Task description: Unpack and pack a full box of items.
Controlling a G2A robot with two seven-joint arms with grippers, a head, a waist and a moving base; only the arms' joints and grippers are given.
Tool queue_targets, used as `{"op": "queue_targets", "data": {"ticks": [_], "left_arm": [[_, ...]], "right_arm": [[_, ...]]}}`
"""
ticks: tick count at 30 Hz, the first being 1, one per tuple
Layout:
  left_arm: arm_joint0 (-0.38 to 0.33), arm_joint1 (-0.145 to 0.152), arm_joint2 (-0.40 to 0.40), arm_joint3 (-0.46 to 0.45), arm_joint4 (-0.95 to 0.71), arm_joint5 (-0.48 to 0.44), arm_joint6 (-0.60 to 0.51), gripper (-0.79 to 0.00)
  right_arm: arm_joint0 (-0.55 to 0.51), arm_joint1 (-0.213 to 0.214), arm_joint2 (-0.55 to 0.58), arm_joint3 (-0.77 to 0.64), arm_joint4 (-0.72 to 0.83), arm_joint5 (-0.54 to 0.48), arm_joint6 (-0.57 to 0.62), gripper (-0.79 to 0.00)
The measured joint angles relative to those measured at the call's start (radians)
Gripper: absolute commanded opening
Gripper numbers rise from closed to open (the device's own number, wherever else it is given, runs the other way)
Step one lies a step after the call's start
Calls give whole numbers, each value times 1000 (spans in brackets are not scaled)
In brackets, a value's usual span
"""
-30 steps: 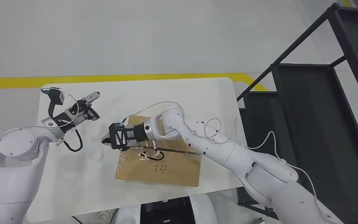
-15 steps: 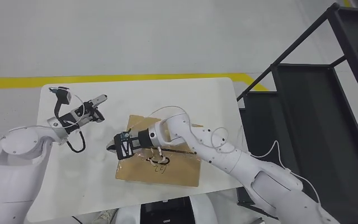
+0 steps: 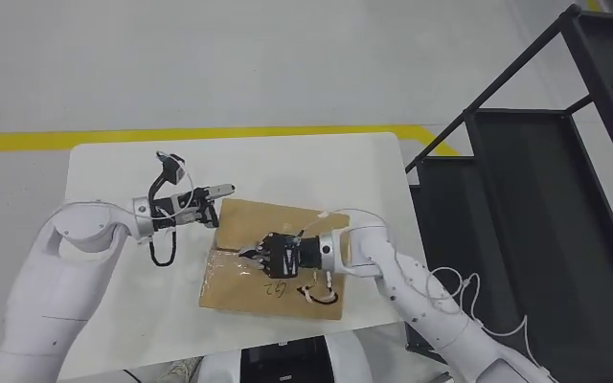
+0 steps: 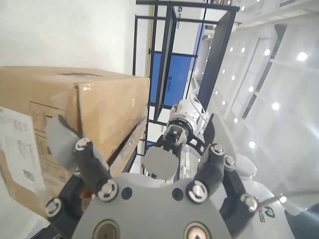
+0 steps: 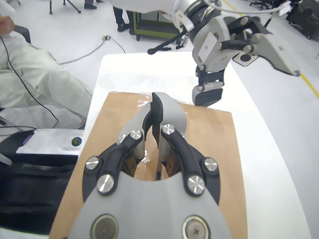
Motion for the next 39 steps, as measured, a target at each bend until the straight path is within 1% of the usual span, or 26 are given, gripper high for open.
{"op": "queue_targets", "data": {"ticks": [2,4,6,9,12,16,20,23,26,28,39], "left_arm": [[-18,-4,17,1,3,-2,-9,0],[-25,-4,21,-4,6,-5,-9,0],[-22,-3,12,-14,25,-18,17,0],[4,0,-15,-39,26,-51,75,0],[37,3,-44,-61,-8,-79,96,0],[74,13,-93,-92,-32,-93,64,0],[124,27,-166,-123,-78,-110,12,0],[144,33,-199,-133,-121,-92,-45,0],[137,35,-203,-119,-176,-77,-113,0],[134,34,-201,-115,-186,-76,-128,0],[134,34,-201,-116,-183,-76,-121,0]], "right_arm": [[-56,15,45,-22,19,-49,-9,-785],[-89,26,73,-37,28,-74,14,-785],[-116,35,99,-58,44,-85,50,-785],[-145,45,137,-86,76,-80,89,-785],[-168,53,167,-91,132,-88,74,-785],[-190,63,180,-82,192,-97,71,-785],[-209,79,175,-78,294,-96,69,-785],[-217,94,177,-66,359,-96,101,-785],[-219,105,153,-52,467,-96,125,-785],[-216,109,145,-47,514,-96,135,-785],[-216,109,146,-47,509,-96,135,-785]]}}
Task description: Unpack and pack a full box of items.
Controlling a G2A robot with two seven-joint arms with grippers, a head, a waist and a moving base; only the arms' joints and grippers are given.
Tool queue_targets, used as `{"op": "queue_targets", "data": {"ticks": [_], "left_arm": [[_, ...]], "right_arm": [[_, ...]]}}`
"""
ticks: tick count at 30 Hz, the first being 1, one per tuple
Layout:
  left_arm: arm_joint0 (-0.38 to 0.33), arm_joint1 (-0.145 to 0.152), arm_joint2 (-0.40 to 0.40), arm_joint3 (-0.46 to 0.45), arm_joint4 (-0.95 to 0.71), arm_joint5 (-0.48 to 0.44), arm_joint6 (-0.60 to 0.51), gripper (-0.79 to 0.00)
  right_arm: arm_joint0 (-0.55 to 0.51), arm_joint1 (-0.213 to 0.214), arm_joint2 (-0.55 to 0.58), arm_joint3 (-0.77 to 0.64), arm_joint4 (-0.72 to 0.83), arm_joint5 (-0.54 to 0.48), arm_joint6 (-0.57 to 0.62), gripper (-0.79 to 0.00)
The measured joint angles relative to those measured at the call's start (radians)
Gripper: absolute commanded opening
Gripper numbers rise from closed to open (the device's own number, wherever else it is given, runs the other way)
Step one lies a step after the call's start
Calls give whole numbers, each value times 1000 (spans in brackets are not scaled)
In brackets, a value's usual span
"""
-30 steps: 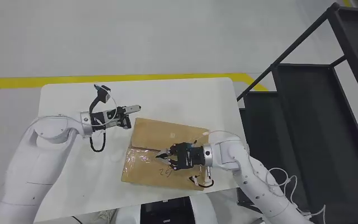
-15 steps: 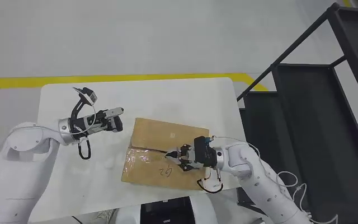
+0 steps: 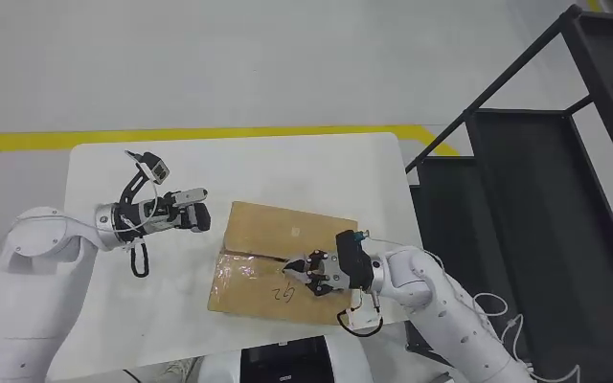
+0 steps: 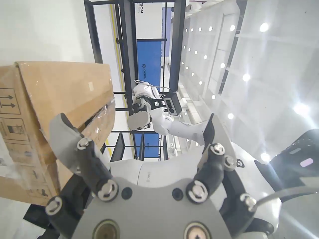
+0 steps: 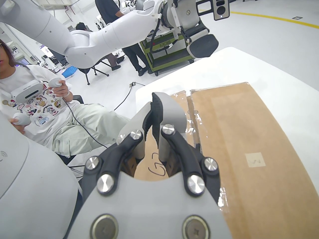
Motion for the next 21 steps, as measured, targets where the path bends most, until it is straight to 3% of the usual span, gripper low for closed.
{"op": "queue_targets", "data": {"ticks": [5,11,21], "left_arm": [[0,0,0,0,0,0,0,0],[0,0,0,0,0,0,0,0],[0,0,0,0,0,0,0,0]], "right_arm": [[-12,-3,-33,37,79,47,20,-785],[8,16,-43,96,497,208,262,-785],[-93,50,39,12,713,499,524,-785]]}}
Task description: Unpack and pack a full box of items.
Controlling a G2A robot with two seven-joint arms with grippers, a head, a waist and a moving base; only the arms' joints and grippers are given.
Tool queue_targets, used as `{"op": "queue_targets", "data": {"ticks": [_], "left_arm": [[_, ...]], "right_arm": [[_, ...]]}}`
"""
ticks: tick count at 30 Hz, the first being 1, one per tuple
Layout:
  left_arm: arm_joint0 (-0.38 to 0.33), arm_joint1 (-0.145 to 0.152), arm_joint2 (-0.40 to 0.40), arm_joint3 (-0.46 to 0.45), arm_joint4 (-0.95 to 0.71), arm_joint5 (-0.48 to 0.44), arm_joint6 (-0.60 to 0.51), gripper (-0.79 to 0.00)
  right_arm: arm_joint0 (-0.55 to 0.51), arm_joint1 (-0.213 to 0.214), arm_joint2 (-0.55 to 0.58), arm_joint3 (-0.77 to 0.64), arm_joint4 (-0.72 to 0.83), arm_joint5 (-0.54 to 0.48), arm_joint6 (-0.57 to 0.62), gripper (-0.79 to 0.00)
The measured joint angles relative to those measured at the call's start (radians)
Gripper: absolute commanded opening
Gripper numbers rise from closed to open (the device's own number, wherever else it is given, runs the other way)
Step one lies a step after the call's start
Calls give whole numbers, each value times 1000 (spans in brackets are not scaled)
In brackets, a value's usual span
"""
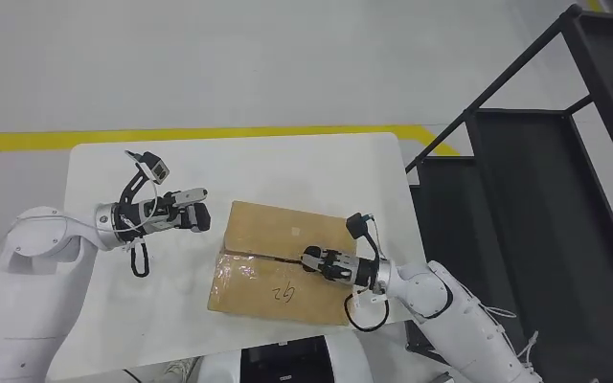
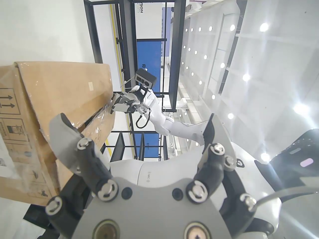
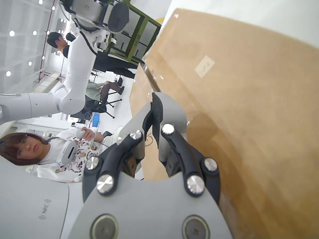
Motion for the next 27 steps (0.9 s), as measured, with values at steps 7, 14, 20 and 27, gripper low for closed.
{"op": "queue_targets", "data": {"ticks": [7,14,20,27], "left_arm": [[0,0,0,0,0,0,0,0],[0,0,0,0,0,0,0,0],[0,0,0,0,0,0,0,0],[0,0,0,0,0,0,0,0]], "right_arm": [[-25,9,2,-40,27,102,76,-785],[17,1,-34,17,52,136,58,-785],[40,-3,-57,-10,120,70,76,-785],[78,-12,-111,-65,157,20,92,-785]]}}
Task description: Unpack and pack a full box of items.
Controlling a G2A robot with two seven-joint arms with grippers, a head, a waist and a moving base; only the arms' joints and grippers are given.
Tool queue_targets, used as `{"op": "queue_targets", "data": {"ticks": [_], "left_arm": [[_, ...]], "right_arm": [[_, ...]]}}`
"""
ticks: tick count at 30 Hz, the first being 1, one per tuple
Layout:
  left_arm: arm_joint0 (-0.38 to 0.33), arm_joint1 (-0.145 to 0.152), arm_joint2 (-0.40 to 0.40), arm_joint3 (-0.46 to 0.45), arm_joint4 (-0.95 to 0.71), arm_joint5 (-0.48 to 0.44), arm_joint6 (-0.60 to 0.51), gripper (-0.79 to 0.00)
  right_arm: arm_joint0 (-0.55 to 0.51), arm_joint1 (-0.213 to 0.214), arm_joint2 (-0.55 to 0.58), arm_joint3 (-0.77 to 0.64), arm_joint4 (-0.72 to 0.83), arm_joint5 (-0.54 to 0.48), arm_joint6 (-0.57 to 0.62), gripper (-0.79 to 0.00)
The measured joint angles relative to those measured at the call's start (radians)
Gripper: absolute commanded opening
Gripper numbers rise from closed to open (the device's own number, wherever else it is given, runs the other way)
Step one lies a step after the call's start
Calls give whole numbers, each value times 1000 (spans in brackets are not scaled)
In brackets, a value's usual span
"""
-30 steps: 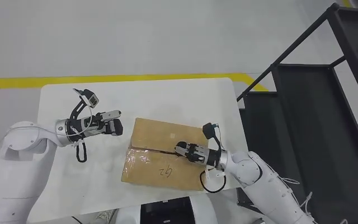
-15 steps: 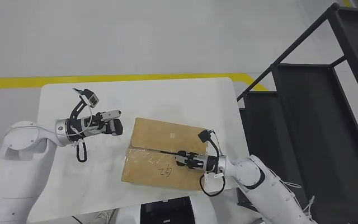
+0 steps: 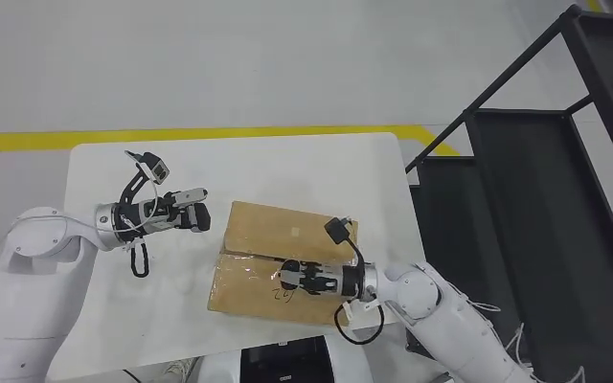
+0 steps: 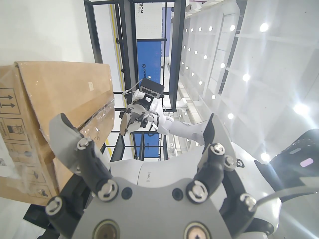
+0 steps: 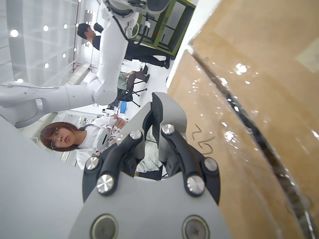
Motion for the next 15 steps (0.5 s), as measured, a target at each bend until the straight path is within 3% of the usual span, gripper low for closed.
{"op": "queue_targets", "data": {"ticks": [15], "left_arm": [[0,0,0,0,0,0,0,0]], "right_arm": [[172,-52,-174,235,66,-3,-35,-785]]}}
